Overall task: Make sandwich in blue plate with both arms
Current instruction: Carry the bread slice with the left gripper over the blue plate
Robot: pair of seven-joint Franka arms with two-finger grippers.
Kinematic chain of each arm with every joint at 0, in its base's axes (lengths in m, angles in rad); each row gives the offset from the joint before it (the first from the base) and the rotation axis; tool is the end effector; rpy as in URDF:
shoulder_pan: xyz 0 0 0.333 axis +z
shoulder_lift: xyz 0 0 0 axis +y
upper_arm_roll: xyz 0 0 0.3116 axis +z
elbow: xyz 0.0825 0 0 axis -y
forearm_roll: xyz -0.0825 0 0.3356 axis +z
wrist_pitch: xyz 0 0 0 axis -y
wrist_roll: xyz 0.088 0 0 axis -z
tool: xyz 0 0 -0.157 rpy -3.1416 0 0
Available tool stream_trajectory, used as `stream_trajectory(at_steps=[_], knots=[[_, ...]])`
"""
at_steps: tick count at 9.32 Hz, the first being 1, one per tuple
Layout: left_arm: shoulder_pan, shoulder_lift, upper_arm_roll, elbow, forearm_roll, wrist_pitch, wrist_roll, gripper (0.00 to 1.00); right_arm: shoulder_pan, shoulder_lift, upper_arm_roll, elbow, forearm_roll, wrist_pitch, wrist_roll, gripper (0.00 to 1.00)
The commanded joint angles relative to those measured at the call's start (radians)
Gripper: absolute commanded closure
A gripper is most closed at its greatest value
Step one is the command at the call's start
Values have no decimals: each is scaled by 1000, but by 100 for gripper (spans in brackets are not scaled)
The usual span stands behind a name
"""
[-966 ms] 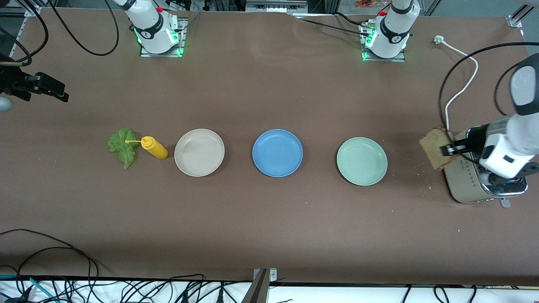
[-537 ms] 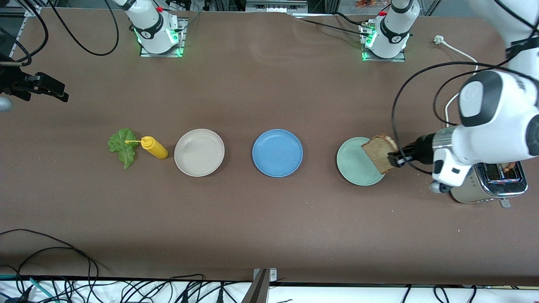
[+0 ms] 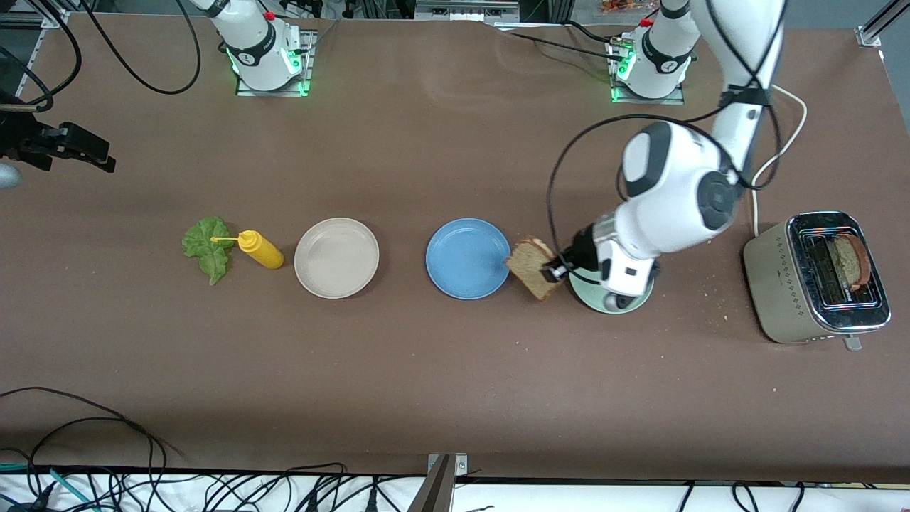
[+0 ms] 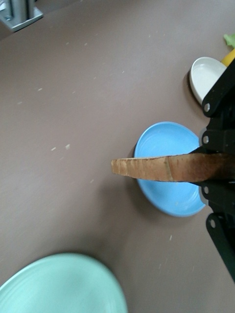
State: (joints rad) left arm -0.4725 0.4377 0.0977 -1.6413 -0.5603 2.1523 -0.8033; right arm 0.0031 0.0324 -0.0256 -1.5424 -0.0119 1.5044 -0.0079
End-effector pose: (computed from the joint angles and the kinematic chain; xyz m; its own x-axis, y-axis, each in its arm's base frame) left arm 0.5818 -0.2833 0.3493 0.7529 0.5860 -0.2995 0.6576 -0.6876 0.3080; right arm 0.5050 -0.0131 0.5601 0.9974 -0.0154 -0.0704 -0.0146 -0.9998 0.0122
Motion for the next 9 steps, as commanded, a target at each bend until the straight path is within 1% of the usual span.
stream_trajectory(at_steps=[1, 3, 4, 5, 6, 7, 8, 9], knots=[[-107, -33, 17, -130, -110, 229, -10, 100, -5, -5, 4, 8, 10, -15, 9, 0], [-185, -30, 14, -222, -121, 436, 2, 100, -5, -5, 4, 8, 7, -15, 9, 0], [-192, -27, -18, -259, -121, 531, 9, 100, -5, -5, 4, 8, 7, -13, 9, 0], [-186, -21, -48, -276, -125, 605, 9, 100, -5, -6, 4, 7, 7, -13, 11, 0], [-183, -8, -71, -282, -154, 642, 9, 100, -5, -8, 4, -2, 10, -16, 16, 0], [-195, 24, -91, -282, -205, 722, 9, 100, -5, -8, 1, -8, 15, -16, 35, 0], [-192, 51, -125, -282, -229, 773, 9, 100, -5, -6, 1, -11, 13, -15, 39, 0], [-196, 68, -133, -279, -277, 797, 3, 100, -5, 15, 3, -22, 4, -18, 36, 0]])
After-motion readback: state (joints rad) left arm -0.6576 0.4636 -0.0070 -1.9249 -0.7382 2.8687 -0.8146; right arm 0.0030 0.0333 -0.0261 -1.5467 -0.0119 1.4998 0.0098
